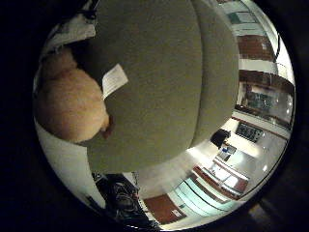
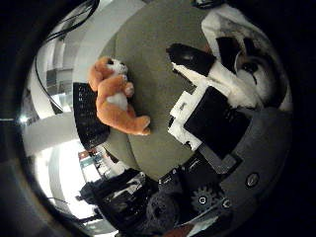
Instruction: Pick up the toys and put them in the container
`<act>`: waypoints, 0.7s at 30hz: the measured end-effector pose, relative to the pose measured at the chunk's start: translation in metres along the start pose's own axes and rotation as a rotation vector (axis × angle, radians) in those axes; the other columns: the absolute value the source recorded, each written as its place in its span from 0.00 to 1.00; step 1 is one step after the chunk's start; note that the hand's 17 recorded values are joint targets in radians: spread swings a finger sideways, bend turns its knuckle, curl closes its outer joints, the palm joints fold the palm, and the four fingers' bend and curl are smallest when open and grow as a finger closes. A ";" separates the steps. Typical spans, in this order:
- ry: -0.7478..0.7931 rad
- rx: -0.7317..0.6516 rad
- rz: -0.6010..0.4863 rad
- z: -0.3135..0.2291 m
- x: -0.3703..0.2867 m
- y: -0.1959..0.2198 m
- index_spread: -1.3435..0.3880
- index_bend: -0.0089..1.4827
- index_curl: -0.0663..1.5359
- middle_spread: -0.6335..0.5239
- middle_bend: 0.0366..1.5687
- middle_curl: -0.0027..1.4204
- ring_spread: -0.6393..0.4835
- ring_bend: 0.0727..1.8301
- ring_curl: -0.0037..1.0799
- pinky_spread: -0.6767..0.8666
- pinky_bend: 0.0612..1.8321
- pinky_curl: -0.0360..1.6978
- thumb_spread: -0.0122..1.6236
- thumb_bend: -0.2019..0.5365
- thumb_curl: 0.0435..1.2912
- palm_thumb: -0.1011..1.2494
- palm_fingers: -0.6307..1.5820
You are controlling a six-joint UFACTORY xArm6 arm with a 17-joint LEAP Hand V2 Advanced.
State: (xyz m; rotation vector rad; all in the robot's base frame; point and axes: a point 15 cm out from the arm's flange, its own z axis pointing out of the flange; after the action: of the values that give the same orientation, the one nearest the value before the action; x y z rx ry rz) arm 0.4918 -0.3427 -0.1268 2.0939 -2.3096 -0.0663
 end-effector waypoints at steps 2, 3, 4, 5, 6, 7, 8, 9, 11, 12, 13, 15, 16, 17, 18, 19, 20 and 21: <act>0.001 0.003 0.004 -0.001 0.003 0.001 0.59 0.69 0.56 0.37 0.75 0.58 0.37 0.73 0.60 0.31 0.83 0.27 0.67 0.26 0.30 0.78 0.80; 0.003 0.006 0.006 -0.002 0.005 0.000 0.60 0.70 0.56 0.38 0.76 0.59 0.37 0.73 0.61 0.31 0.83 0.28 0.67 0.27 0.31 0.80 0.80; 0.006 0.011 0.008 -0.003 0.006 -0.001 0.61 0.71 0.56 0.38 0.76 0.59 0.37 0.73 0.61 0.31 0.84 0.29 0.67 0.27 0.32 0.82 0.80; 0.009 0.016 0.006 -0.005 0.006 -0.003 0.61 0.72 0.57 0.38 0.77 0.59 0.37 0.73 0.62 0.32 0.84 0.30 0.66 0.26 0.33 0.83 0.79; 0.011 0.020 0.008 -0.007 0.008 -0.003 0.62 0.73 0.57 0.39 0.78 0.59 0.37 0.74 0.62 0.32 0.84 0.31 0.66 0.26 0.35 0.84 0.79; 0.011 0.021 0.009 -0.008 0.008 -0.003 0.62 0.73 0.57 0.39 0.78 0.60 0.37 0.74 0.63 0.32 0.85 0.31 0.65 0.26 0.36 0.85 0.79; 0.013 0.024 0.011 -0.010 0.010 -0.004 0.62 0.74 0.57 0.39 0.78 0.60 0.37 0.74 0.63 0.32 0.85 0.32 0.65 0.26 0.37 0.85 0.79; 0.015 0.028 0.016 -0.013 0.013 -0.004 0.62 0.74 0.57 0.39 0.79 0.60 0.37 0.74 0.64 0.32 0.85 0.33 0.65 0.26 0.38 0.86 0.79; 0.016 0.031 0.018 -0.015 0.015 -0.004 0.63 0.75 0.57 0.39 0.79 0.60 0.37 0.74 0.65 0.33 0.85 0.34 0.64 0.26 0.40 0.87 0.78; 0.018 0.034 0.019 -0.017 0.016 -0.005 0.63 0.75 0.57 0.40 0.80 0.60 0.37 0.74 0.65 0.33 0.85 0.35 0.64 0.26 0.41 0.87 0.78; 0.019 0.036 0.019 -0.018 0.017 -0.006 0.63 0.75 0.57 0.40 0.80 0.60 0.37 0.73 0.66 0.33 0.85 0.36 0.64 0.26 0.42 0.87 0.78; 0.026 0.048 0.024 -0.027 0.022 -0.008 0.63 0.76 0.57 0.40 0.80 0.60 0.37 0.73 0.67 0.33 0.84 0.37 0.63 0.26 0.44 0.88 0.78; 0.030 0.056 0.027 -0.033 0.025 -0.009 0.64 0.76 0.57 0.41 0.81 0.60 0.37 0.73 0.67 0.33 0.84 0.37 0.63 0.26 0.45 0.88 0.78; 0.034 0.063 0.030 -0.038 0.028 -0.011 0.64 0.76 0.57 0.41 0.81 0.60 0.37 0.73 0.68 0.33 0.84 0.38 0.62 0.26 0.46 0.88 0.78; 0.038 0.070 0.033 -0.044 0.031 -0.012 0.64 0.76 0.57 0.41 0.81 0.60 0.37 0.73 0.68 0.33 0.84 0.38 0.62 0.25 0.47 0.88 0.78; 0.044 0.079 0.037 -0.051 0.035 -0.013 0.64 0.76 0.57 0.41 0.81 0.59 0.37 0.73 0.69 0.33 0.83 0.39 0.61 0.26 0.48 0.88 0.78; 0.047 0.085 0.041 -0.058 0.039 -0.014 0.64 0.76 0.57 0.41 0.81 0.59 0.37 0.73 0.69 0.33 0.83 0.40 0.61 0.26 0.49 0.88 0.78; 0.050 0.091 0.046 -0.065 0.042 -0.013 0.64 0.77 0.57 0.41 0.82 0.59 0.37 0.73 0.69 0.33 0.83 0.40 0.61 0.26 0.50 0.88 0.78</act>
State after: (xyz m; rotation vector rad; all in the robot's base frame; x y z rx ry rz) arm 0.5037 -0.3870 -0.0631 2.0561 -2.3735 0.0926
